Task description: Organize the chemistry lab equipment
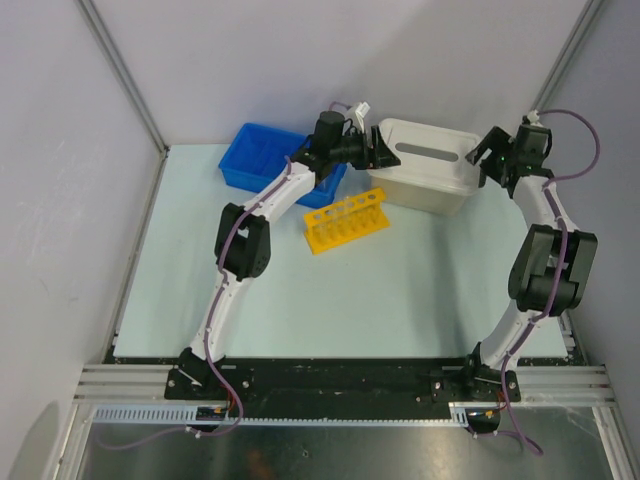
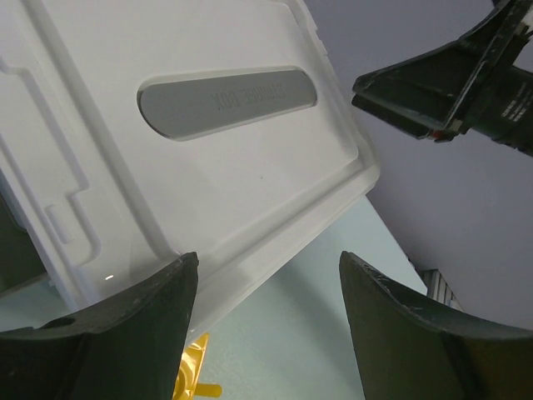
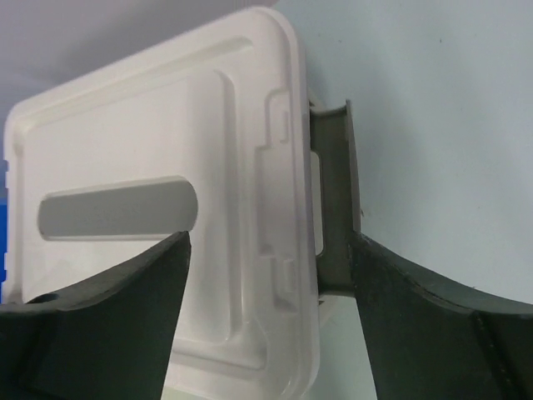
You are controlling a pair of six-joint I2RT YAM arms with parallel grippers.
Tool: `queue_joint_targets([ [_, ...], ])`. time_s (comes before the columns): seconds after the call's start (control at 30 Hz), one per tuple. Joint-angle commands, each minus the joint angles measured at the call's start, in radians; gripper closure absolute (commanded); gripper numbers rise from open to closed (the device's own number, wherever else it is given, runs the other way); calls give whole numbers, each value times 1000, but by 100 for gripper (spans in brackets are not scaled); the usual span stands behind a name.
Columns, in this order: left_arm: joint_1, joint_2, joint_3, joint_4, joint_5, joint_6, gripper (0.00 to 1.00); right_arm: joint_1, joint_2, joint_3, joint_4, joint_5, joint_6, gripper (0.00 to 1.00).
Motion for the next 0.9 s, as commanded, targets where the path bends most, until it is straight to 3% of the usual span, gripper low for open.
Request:
queue_joint_targets([
  [0.0,-6,-7,-16,-14,-7,-20,25,-30,-52,81,-49,-66,-17,16],
  [0.1,-8,-7,-17,-14,-10,-22,25,-46,-52,88,-46,-75,-21,5],
  [0.2,-8,-7,-17,-13,-11,-24,25,-68,-29,106,-60,-95,-32,1],
  [0.53,-14,-9,-17,-10,-5,-31,25,-139,74,151,-50,-342,-30,1],
  [0.87,-14,-6,-22,-8,-2,-40,25,-134,157,136,-15,-413,7,4],
])
